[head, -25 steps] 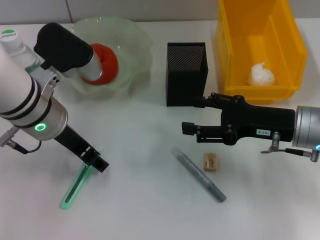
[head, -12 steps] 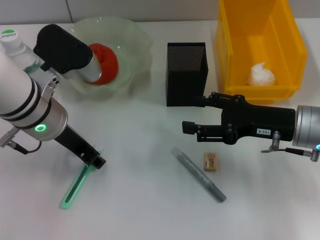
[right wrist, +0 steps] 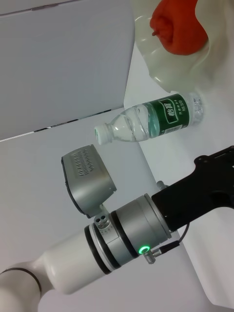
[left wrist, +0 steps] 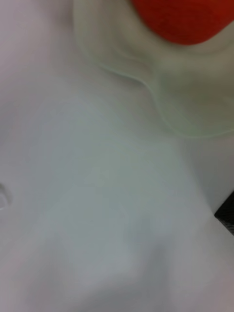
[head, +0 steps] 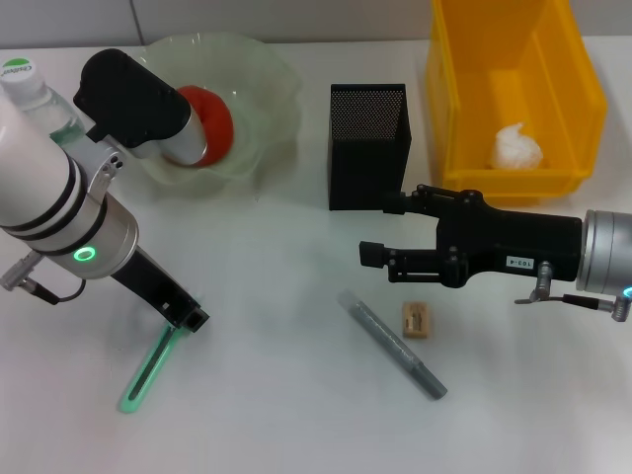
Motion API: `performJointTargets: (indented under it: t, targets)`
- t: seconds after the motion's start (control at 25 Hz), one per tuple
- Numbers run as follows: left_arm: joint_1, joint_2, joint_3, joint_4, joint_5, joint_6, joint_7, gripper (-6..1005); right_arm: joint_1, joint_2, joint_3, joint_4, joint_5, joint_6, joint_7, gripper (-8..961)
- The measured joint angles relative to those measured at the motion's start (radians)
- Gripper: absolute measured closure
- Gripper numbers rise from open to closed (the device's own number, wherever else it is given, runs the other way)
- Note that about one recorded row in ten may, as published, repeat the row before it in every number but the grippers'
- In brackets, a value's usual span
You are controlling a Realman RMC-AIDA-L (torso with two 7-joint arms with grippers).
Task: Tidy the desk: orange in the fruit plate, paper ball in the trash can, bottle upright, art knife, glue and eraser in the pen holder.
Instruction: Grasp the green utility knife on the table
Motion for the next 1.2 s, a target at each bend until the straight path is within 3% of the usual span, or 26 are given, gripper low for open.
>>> performJointTargets:
  t: [0.16, 0.6, 1.2]
  targets:
    - [0.006, 0.0, 0.014, 0.001, 0.0, -0.012, 0.011, 579, 0.001, 0.0, 0.0, 0.0, 0.0, 0.0, 0.0, 107]
    - [0.001, 0.0, 0.02, -0.001, 0.001, -0.015, 0.014, 685, 0.001, 0.0, 0.0, 0.0, 0.0, 0.0, 0.0, 107]
    - [-0.002, 0.0, 0.02, -0.018, 0.017, -0.031, 0.014, 689, 0.006, 0.0, 0.0, 0.001, 0.0, 0.003, 0.0, 108]
